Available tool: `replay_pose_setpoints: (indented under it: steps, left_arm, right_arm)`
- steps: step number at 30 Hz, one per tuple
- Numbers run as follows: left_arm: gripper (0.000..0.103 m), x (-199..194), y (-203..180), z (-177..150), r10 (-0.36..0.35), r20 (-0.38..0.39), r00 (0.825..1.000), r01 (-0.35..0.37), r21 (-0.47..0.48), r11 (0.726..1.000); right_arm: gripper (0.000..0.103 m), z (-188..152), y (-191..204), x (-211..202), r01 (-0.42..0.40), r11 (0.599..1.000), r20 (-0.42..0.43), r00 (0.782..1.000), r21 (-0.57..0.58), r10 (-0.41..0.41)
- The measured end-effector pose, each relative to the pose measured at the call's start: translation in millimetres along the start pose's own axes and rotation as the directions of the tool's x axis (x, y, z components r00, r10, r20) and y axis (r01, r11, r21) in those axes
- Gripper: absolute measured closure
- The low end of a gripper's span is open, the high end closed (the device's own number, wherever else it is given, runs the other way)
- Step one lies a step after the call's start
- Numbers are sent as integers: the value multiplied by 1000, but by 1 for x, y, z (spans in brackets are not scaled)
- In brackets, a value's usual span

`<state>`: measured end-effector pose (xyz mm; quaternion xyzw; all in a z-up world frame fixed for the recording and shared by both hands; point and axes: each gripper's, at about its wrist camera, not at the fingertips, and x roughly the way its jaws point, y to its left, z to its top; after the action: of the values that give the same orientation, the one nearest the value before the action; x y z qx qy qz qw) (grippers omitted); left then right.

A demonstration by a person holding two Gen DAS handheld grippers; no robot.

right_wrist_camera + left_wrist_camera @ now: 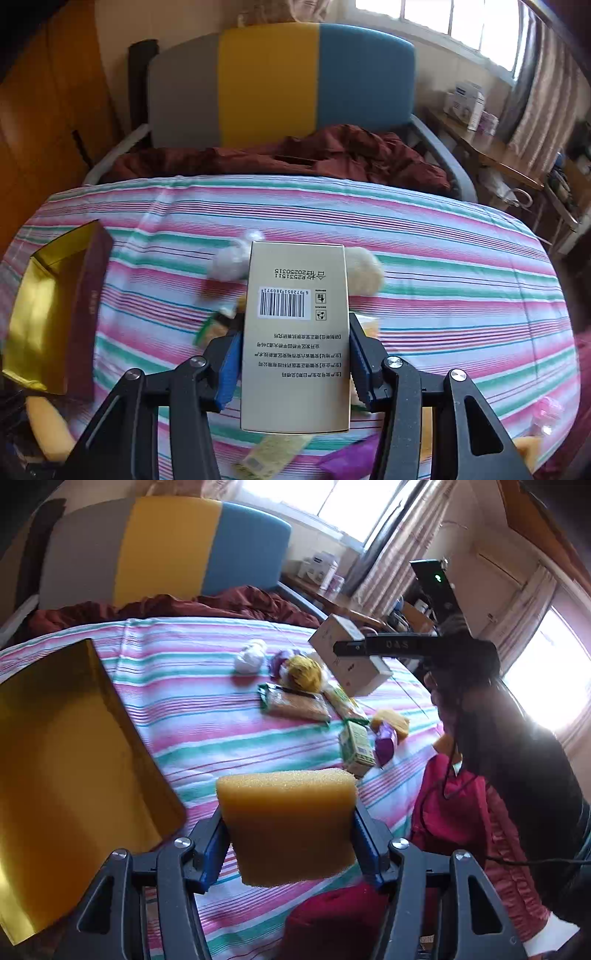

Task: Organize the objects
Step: 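Lower sponge into gold tray and open left tool while right tool carries white box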

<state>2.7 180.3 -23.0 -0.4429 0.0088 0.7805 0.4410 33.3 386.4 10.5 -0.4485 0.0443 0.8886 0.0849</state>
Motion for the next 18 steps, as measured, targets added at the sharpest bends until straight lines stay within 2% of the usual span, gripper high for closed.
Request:
replay_pose_setpoints:
  steps: [5,9,13,16,18]
  left_arm:
    - [43,-33,29,-3,66,56,996,-62,-65,996]
    - [43,-58,56,-8,160,87,983,-150,-113,982]
    - [43,-84,100,-12,305,87,948,-285,-185,941]
    - [43,-96,140,-7,394,52,917,-368,-263,892]
    - [43,-99,168,-5,426,25,904,-397,-321,860]
  right_arm:
    - [52,-20,85,15,-164,982,-36,986,-96,161]
    - [52,-41,133,43,-193,969,-91,979,-152,181]
    - [53,-55,146,69,-170,968,-123,981,-184,149]
    - [53,-57,142,69,-178,967,-112,981,-183,160]
    - [53,-57,138,70,-185,965,-106,980,-183,168]
